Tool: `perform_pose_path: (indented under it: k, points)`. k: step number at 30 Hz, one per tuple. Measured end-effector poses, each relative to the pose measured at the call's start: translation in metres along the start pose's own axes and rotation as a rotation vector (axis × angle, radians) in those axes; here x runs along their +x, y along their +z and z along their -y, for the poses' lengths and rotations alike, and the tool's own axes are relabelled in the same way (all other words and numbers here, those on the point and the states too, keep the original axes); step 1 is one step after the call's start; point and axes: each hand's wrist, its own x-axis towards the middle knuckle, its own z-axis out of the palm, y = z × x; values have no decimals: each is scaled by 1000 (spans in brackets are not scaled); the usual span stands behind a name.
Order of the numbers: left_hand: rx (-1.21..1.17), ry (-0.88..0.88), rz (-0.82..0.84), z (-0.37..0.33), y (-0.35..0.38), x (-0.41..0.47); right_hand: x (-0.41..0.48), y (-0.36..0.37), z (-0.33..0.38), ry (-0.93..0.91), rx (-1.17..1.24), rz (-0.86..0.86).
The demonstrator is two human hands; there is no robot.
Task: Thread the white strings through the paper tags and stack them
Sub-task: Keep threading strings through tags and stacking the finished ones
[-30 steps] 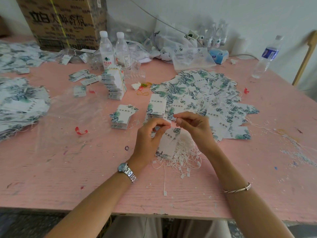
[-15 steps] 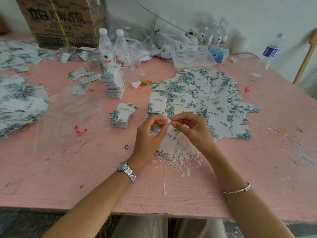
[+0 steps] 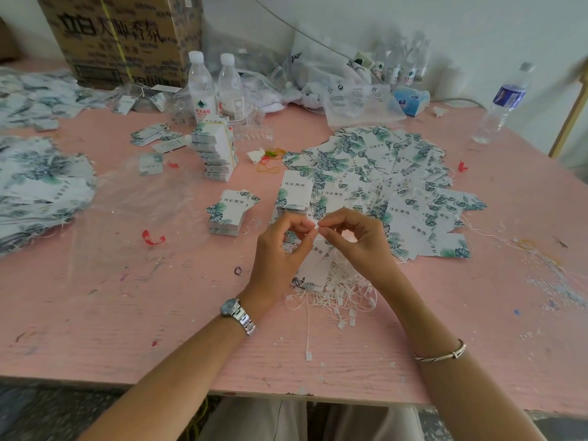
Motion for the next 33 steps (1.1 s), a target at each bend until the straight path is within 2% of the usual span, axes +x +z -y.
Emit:
perform_pose_path:
  k: [3,9,13,33]
  points:
    - [13,-21,28,0,-1,1,0,-3,0,54,58,4]
    - [60,46,67,-3,-1,2,2,-5,3,232,276,27]
    - [93,102,81,-4,-2,1,2,-7,5,281,294,44]
    - [112,63,114,-1,-4,-1,0,-4,7,260,224,88]
